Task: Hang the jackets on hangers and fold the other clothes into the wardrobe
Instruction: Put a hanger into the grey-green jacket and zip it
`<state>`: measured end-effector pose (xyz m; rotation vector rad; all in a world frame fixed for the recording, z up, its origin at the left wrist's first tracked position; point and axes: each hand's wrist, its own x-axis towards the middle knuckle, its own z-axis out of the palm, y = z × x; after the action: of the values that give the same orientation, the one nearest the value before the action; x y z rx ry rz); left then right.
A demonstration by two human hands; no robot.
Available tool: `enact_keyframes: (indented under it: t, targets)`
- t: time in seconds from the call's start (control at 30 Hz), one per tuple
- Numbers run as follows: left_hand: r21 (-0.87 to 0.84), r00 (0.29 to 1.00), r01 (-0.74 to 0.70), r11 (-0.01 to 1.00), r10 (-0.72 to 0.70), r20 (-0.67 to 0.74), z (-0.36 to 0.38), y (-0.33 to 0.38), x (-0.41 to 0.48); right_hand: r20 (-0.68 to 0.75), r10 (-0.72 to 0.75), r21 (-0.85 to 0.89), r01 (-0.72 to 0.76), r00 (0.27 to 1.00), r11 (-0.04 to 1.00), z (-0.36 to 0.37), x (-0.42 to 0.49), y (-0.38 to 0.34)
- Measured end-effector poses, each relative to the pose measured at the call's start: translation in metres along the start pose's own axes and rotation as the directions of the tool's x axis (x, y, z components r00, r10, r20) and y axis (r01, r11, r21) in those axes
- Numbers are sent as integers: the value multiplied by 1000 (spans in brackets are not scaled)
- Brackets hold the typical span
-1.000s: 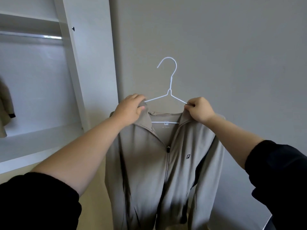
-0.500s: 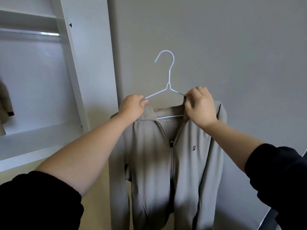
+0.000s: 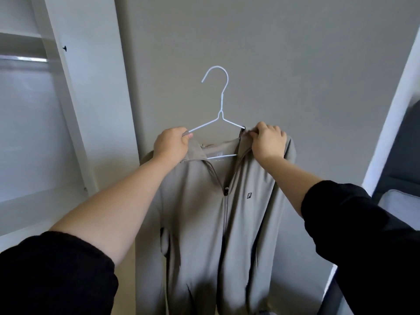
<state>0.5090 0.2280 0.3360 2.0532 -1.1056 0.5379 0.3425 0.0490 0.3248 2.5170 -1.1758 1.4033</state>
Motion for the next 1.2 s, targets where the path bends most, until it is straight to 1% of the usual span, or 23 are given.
enact_keyframes:
  t: [0.17,0.33,0.47,0.63,0.77,0.83,0.93,1.03,1.13,1.2]
  targets:
    - [-45,993,-92,995,88,-75,-32,59,12,-153,48,-50,-56,987,997,-82,15,4]
    - [-119,968,-191,974,166,-190,-80,140,14,-334,61,-78,-92,941,993,-190,26,10]
    - [-230,950,-254,939,197,-242,-113,206,8,-465,41,-157,-127,884,979,-280,23,19]
    - [-340,916,-366,866,272,-294,-144,286,-10,-619,-19,-250,-174,785,952,-382,7,37]
    - [-410,899,-415,812,296,-323,-150,334,-31,-700,-99,-321,-188,707,928,-441,-12,55]
    - [-447,900,-422,789,304,-313,-142,349,-43,-711,-130,-357,-195,691,914,-457,-22,67]
    - [-496,915,-403,769,323,-243,-110,362,-65,-684,-119,-388,-222,719,895,-456,-45,97]
    - [-523,929,-360,772,348,-126,-53,361,-94,-631,-57,-387,-250,774,888,-427,-77,145]
    - [-504,936,-295,811,351,16,14,354,-133,-522,71,-381,-307,850,872,-378,-118,199]
    - [-475,935,-250,844,337,106,57,350,-160,-451,169,-370,-356,877,858,-344,-145,234]
